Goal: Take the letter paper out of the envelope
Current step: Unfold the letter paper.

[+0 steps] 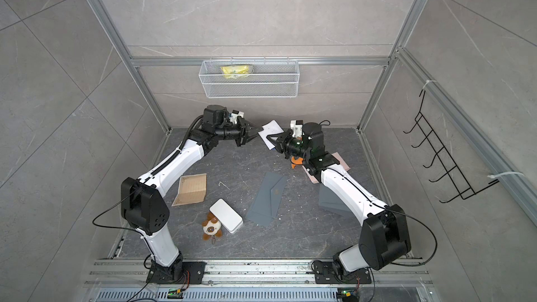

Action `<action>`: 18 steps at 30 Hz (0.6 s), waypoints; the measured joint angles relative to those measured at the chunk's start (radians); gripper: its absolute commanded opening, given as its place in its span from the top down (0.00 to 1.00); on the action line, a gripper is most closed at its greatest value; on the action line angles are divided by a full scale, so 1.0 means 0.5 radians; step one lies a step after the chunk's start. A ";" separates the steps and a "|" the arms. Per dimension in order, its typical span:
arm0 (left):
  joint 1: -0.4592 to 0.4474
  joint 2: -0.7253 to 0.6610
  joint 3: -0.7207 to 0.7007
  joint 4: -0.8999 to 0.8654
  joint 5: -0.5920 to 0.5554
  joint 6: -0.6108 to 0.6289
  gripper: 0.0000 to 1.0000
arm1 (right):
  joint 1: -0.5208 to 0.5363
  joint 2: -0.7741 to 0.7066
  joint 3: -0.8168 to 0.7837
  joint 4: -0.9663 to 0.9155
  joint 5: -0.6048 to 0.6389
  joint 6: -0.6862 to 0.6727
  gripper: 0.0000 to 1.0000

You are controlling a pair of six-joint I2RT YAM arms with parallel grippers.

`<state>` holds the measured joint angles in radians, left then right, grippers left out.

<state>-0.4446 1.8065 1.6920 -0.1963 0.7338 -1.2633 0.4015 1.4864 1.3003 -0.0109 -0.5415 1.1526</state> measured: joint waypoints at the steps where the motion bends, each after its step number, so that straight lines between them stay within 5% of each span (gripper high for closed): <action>1: 0.000 0.000 0.018 -0.040 -0.013 0.011 0.55 | 0.002 0.006 0.069 -0.100 0.020 -0.109 1.00; 10: 0.040 -0.031 0.158 -0.371 -0.146 0.089 0.37 | 0.220 0.043 0.579 -0.909 0.553 -1.570 1.00; 18: 0.085 -0.136 0.128 -0.590 -0.192 0.089 0.31 | 0.521 -0.201 -0.016 -0.594 1.164 -2.724 1.00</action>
<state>-0.4019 1.7386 1.7561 -0.4911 0.6376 -1.2190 0.6621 1.3861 1.2922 -0.3077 0.0402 -0.2092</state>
